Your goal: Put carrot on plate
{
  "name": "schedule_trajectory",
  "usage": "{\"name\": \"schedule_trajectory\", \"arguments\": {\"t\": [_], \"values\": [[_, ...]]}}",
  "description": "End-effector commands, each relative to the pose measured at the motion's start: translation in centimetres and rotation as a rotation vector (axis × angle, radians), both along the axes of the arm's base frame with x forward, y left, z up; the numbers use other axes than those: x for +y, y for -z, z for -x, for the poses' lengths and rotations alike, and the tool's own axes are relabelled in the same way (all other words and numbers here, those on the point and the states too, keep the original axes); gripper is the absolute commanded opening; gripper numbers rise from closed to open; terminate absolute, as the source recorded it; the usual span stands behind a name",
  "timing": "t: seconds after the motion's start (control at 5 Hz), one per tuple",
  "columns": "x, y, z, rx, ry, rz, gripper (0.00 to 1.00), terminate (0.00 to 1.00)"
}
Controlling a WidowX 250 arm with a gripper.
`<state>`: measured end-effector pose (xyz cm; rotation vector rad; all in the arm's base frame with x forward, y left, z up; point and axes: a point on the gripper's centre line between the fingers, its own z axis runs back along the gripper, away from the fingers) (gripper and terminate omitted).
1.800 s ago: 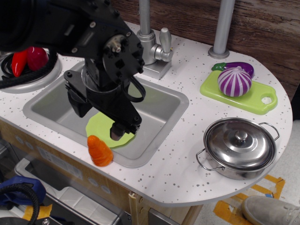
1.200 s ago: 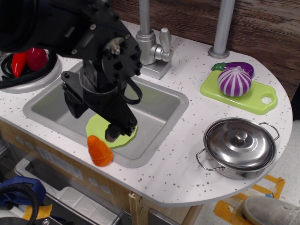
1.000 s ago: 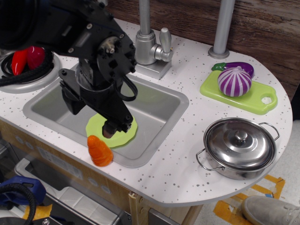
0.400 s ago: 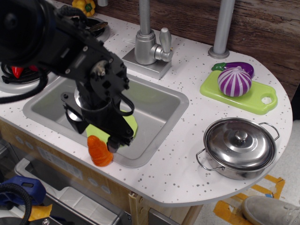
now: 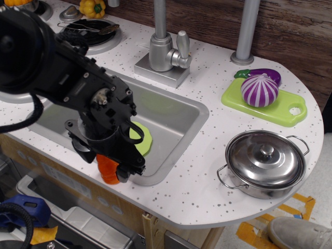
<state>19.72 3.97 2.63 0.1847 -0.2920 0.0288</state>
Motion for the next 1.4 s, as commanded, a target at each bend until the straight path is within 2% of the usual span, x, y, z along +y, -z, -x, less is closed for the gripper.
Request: {"name": "schedule_trajectory", "arguments": {"t": [0.0,0.2,0.4,0.6,0.8,1.0,1.2], "values": [[0.5,-0.1,-0.5,-0.030,-0.001,0.002,0.00,0.00],[0.8,-1.4,-1.2,-0.029,0.008,-0.019,0.00,0.00],[2.0,-3.2,-3.1,-0.031,0.043,-0.097,0.00,0.00],[3.6,-2.8,-5.4,-0.054,0.091,-0.115,0.00,0.00],[4.5,-1.6,-6.3,-0.079,0.155,-0.103,0.00,0.00],[5.4,-0.8,-7.0,-0.078,0.230,-0.079,0.00,0.00],[6.4,0.1,-8.6,-0.119,0.333,-0.038,0.00,0.00]]}}
